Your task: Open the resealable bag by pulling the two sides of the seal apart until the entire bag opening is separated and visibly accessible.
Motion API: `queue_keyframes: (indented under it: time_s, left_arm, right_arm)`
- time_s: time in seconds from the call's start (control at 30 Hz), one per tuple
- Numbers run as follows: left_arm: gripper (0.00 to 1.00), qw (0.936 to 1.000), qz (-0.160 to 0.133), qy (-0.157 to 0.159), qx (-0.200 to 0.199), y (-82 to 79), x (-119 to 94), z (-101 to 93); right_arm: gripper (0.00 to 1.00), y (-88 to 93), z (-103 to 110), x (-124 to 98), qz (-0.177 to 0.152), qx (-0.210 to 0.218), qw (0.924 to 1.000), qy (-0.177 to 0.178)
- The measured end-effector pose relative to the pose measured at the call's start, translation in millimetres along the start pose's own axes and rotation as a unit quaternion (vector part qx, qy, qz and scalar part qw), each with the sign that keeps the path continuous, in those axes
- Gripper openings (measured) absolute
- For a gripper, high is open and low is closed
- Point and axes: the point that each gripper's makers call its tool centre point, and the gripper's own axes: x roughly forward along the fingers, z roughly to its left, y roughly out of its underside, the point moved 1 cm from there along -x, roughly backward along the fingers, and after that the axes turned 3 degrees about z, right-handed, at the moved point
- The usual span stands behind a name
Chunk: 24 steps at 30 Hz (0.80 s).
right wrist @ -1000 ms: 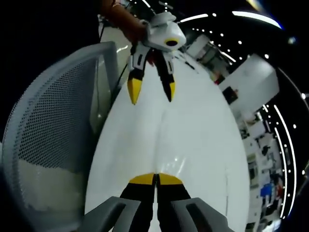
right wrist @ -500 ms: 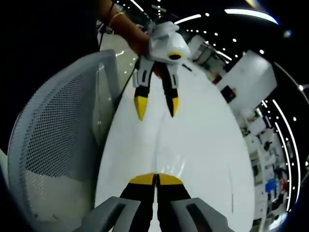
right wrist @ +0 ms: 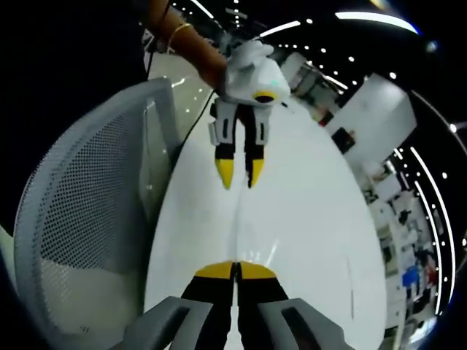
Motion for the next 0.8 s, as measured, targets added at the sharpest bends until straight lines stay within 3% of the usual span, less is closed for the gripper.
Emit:
queue_keyframes:
  time_s: [0.07,0.3,0.43,0.63,0.8]
  left_arm:
    - [0.04,1.0000,0.003,0.000,-0.004,0.4,0,-0.3]
    - [0.00,0.9999,0.008,0.006,0.003,2.9,-2,-7.0]
    - [0.00,0.9997,0.001,-0.006,0.025,-3.0,-5,-9.8]
    - [0.00,0.9983,0.021,0.005,0.055,-2.5,-6,-20.0]
    - [0.00,0.9982,0.026,0.008,0.053,-3.8,-4,-27.5]
  right_arm:
    - [0.00,1.3,0,0,0.001,0.002,1.0000,0.000]
    - [0.00,3.4,3,1,0.003,0.006,1.0000,-0.001]
    - [0.00,10.7,3,6,0.011,0.015,0.9998,0.007]
    - [0.01,15.2,2,7,0.012,0.050,0.9985,0.018]
    - [0.04,10.2,1,8,0.007,0.054,0.9983,0.021]
